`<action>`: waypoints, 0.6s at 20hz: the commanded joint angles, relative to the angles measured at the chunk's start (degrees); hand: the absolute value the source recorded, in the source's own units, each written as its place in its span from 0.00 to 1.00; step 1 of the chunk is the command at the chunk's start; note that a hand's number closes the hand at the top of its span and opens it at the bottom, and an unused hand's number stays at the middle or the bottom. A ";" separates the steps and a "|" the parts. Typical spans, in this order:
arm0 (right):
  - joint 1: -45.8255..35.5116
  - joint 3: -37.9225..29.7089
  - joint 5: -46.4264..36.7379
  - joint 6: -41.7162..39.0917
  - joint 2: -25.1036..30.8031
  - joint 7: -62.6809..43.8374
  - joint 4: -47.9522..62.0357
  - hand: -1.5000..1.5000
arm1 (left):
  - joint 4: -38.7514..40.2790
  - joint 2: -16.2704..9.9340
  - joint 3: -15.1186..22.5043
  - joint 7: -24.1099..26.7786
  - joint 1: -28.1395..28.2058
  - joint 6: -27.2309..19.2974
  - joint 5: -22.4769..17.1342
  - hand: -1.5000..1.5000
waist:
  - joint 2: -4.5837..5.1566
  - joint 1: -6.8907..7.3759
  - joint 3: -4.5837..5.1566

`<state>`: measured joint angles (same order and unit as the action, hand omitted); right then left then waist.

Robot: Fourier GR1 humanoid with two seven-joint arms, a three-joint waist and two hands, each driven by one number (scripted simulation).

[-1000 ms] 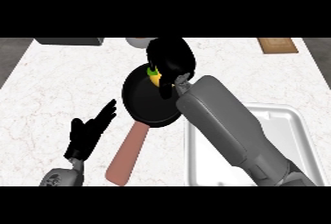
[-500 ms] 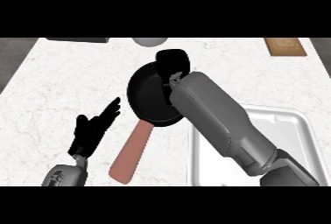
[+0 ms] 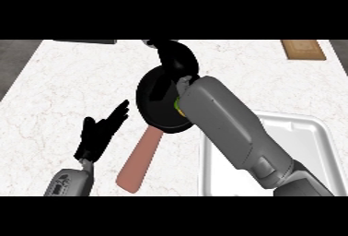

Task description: Pick the lemon from the tray and place it in the pot

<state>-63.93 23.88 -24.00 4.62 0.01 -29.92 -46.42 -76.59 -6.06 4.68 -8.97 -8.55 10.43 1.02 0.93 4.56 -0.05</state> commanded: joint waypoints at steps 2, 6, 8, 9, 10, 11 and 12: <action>0.23 -6.62 6.95 15.36 -0.01 4.36 -3.77 0.00 | -0.28 0.11 -0.01 -0.68 0.11 -0.68 0.43 0.50 | -0.19 -0.73 -0.04; 0.58 -8.39 8.90 26.49 -0.01 4.70 -3.71 0.00 | -1.61 -0.34 -0.34 -0.48 2.00 0.53 -0.75 0.50 | -0.56 -1.46 0.02; 0.59 -10.61 8.28 27.90 -0.01 7.54 -3.21 0.00 | -2.59 -0.34 -0.99 -2.25 1.20 -0.60 -0.64 0.50 | -0.69 -2.83 0.01; 0.77 -10.89 10.49 29.13 -0.01 9.12 -3.07 0.00 | -0.97 -2.07 -2.86 -0.07 1.28 0.56 -1.45 0.50 | -0.55 -2.65 0.04; 1.90 -14.01 10.29 27.31 0.95 10.75 -4.84 0.00 | 0.68 -2.97 -3.64 3.48 4.24 2.18 -2.29 0.50 | -0.69 -3.64 0.05; 2.61 -15.35 11.34 27.35 1.02 13.59 -4.40 0.00 | 0.13 -1.06 -1.38 4.68 5.26 0.15 0.23 0.50 | -0.66 -3.61 0.04; 1.67 -16.57 12.16 26.41 1.76 12.91 -5.65 0.00 | -3.04 -1.11 -2.24 -0.19 3.90 -0.72 -0.87 0.50 | -0.86 -3.74 0.01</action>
<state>-62.83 11.77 -14.33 29.66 0.70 -20.75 -50.54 -77.44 -7.20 2.93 -7.82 -5.72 10.58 0.32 0.32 1.73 -0.02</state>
